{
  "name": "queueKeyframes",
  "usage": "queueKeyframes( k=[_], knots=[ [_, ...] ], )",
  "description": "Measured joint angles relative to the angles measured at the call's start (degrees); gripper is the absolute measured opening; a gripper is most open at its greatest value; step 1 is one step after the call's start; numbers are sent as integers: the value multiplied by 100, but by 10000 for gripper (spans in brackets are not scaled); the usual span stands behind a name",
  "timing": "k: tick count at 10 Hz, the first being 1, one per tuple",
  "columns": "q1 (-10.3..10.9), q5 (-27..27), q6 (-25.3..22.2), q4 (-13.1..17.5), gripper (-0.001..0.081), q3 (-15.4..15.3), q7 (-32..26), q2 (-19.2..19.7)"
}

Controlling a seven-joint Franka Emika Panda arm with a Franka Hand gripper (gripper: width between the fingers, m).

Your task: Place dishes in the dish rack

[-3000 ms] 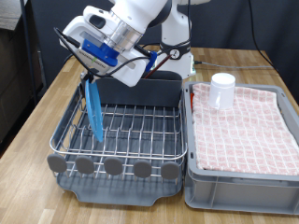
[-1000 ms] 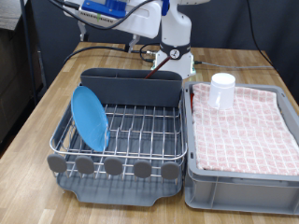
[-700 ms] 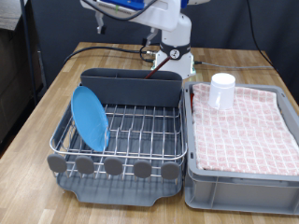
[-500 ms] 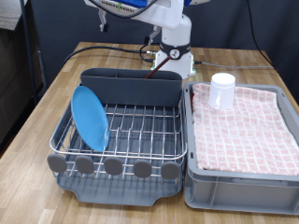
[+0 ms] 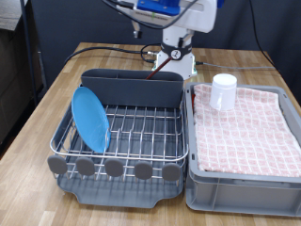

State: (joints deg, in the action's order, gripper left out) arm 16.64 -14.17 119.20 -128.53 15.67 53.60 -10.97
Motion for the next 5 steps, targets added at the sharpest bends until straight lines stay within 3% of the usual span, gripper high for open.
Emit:
queueKeyframes(
  k=[5],
  knots=[
    [396,750,-343,-55,802,-663,1660,-11]
  ],
)
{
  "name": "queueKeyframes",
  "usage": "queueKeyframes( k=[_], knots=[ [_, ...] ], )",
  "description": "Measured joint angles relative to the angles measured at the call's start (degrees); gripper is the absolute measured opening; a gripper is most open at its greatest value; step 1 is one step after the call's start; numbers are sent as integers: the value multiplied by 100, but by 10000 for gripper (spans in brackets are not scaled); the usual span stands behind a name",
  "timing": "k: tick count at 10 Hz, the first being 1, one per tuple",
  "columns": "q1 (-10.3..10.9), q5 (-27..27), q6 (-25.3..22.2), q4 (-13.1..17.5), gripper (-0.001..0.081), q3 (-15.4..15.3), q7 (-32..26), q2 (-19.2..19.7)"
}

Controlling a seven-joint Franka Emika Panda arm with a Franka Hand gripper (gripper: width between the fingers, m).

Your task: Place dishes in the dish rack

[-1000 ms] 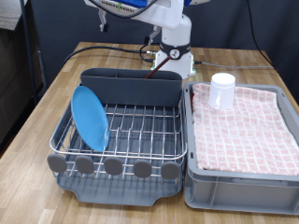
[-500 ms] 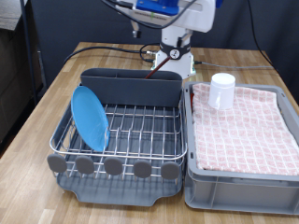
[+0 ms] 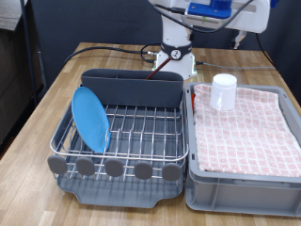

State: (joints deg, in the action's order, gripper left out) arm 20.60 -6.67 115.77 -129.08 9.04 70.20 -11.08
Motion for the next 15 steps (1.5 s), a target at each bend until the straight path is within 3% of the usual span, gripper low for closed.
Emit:
queueKeyframes(
  k=[2,9,15],
  knots=[
    [75,3,3,-71,802,-159,313,-35],
    [89,57,12,-102,802,-145,12,-9],
    [179,320,71,-539,802,-255,-310,-9]
  ],
)
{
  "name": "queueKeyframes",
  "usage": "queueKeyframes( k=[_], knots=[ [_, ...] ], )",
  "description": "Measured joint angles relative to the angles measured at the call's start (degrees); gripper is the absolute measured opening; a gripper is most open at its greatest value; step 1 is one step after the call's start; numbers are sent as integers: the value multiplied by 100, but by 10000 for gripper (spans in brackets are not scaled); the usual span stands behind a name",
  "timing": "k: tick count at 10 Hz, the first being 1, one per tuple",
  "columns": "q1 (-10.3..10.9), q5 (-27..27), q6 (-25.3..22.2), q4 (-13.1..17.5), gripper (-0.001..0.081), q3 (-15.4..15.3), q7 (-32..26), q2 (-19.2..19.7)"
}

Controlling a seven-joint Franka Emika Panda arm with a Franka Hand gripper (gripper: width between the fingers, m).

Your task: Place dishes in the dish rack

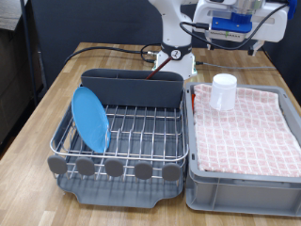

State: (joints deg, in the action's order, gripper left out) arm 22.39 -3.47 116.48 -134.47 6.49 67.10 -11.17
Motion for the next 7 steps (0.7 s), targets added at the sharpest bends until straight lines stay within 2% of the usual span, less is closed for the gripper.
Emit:
queueKeyframes(
  k=[4,7],
  knots=[
    [1,26,645,-473,802,-61,-187,0],
    [2,349,1001,-710,802,-88,-117,9]
  ],
)
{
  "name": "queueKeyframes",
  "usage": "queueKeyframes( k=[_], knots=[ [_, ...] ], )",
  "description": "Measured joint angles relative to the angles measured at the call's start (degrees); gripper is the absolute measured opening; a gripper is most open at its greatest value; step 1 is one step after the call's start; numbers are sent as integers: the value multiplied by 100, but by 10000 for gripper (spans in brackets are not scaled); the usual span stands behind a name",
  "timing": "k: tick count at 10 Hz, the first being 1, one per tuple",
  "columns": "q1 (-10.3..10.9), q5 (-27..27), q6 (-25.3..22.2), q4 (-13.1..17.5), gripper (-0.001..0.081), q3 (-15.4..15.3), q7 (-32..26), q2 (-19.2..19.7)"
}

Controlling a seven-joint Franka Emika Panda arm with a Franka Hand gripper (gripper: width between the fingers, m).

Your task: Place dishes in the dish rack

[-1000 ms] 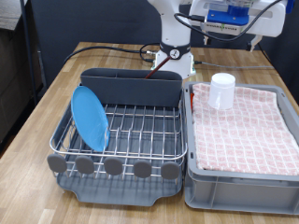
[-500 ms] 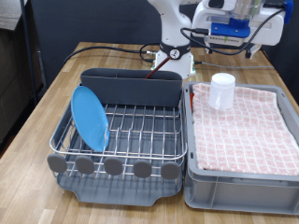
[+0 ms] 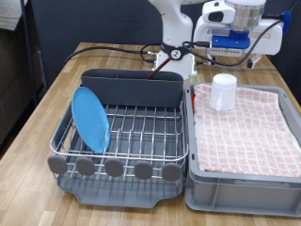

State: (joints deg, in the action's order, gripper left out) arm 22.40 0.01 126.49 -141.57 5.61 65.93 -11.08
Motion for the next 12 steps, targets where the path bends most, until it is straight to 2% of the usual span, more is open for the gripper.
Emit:
queueKeyframes(
  k=[4,12],
  knots=[
    [2,457,152,-37,802,-82,203,94],
    [-45,444,291,209,802,-49,379,734]
  ],
)
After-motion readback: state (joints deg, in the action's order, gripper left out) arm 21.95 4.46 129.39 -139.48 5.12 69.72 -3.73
